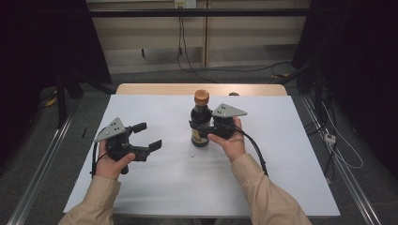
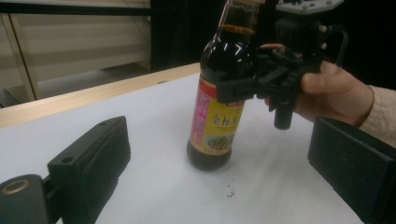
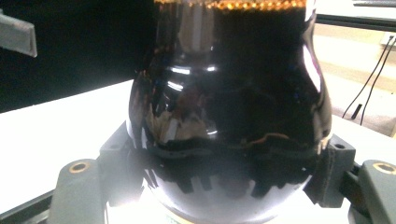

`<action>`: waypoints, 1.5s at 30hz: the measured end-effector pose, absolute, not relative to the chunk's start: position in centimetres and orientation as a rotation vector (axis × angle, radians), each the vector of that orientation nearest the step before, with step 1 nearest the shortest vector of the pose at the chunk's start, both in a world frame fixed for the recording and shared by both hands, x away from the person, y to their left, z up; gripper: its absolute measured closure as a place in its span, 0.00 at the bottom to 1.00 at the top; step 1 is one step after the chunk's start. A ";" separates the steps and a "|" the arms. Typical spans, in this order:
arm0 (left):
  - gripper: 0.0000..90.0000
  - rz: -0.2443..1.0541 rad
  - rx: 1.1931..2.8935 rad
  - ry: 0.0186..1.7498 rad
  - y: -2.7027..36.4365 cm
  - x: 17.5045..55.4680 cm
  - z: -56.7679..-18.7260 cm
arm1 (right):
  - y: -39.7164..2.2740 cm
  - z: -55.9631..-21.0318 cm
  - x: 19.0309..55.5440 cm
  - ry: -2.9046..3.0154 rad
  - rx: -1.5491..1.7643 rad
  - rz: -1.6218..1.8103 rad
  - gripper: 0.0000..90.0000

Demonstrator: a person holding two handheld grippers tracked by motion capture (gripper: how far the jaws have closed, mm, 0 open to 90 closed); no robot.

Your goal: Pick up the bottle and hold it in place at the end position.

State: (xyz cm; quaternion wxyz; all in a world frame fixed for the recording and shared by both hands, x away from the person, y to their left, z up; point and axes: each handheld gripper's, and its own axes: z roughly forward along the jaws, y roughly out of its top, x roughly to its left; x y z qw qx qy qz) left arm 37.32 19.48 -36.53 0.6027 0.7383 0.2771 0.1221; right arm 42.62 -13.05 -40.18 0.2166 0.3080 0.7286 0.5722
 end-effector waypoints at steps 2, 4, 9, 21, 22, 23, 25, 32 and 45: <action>0.06 0.281 1.710 0.641 19.3 37.5 -36.3 | -13.1 -40.2 42.6 2.018 0.857 1.589 0.31; 0.06 0.283 1.715 0.638 19.0 37.7 -36.0 | -13.1 -40.2 42.6 2.019 0.859 1.591 0.31; 0.06 0.281 1.725 0.618 18.4 38.1 -35.7 | -13.1 -40.3 42.7 2.021 0.864 1.604 0.31; 0.06 0.265 1.731 0.613 17.4 38.8 -35.4 | -13.1 -40.4 42.7 2.015 0.877 1.608 0.30; 0.06 0.264 1.729 0.613 17.4 38.8 -35.5 | -13.1 -40.3 42.7 2.016 0.878 1.609 0.30; 0.06 0.262 1.726 0.613 17.4 38.9 -35.5 | -13.1 -40.3 42.7 2.016 0.878 1.604 0.30; 0.06 0.264 1.729 0.615 17.4 38.9 -35.5 | -13.1 -40.3 42.7 2.018 0.873 1.599 0.30; 0.06 0.263 1.730 0.615 17.4 39.0 -35.4 | -13.1 -40.3 42.6 2.016 0.874 1.594 0.30; 0.06 0.264 1.742 0.585 16.5 39.4 -34.2 | -13.1 -40.3 42.6 2.017 0.871 1.586 0.31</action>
